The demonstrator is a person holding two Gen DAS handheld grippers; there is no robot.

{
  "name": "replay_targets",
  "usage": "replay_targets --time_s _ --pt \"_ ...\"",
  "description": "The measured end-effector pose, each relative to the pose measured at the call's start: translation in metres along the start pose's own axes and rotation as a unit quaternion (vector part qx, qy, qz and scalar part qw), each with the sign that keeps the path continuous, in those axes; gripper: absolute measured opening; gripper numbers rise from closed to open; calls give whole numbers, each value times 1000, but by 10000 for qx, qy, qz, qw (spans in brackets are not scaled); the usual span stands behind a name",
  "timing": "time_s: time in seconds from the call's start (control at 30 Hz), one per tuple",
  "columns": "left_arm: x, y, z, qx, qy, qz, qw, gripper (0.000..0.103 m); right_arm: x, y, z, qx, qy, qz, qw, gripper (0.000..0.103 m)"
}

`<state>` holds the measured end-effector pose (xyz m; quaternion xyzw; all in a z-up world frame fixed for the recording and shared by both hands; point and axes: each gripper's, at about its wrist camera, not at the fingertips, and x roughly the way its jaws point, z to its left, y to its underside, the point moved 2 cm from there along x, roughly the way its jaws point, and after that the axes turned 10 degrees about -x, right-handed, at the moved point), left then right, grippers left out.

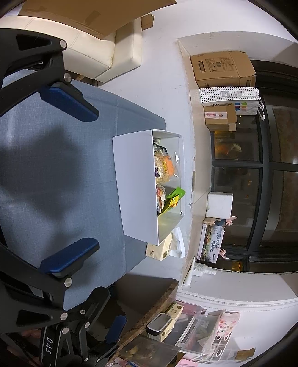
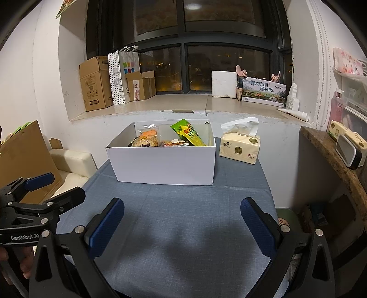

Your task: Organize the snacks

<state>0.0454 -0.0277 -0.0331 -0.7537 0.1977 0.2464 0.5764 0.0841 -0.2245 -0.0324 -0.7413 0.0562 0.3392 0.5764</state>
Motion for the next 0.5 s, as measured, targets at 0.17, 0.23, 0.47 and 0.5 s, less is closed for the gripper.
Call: replay_targets --time_s 0.17,0.23,0.47,0.5 --pt "1 1 -1 32 -28 15 10000 103 1 0 1 2 -6 15 10000 103" --pt "1 1 -1 22 4 18 10000 103 0 0 1 1 2 13 10000 103" --pt "0 1 0 15 -13 17 10000 103 0 1 1 7 -4 21 10000 103" --pt "0 1 -1 16 -18 13 10000 103 0 1 1 5 1 25 10000 103"
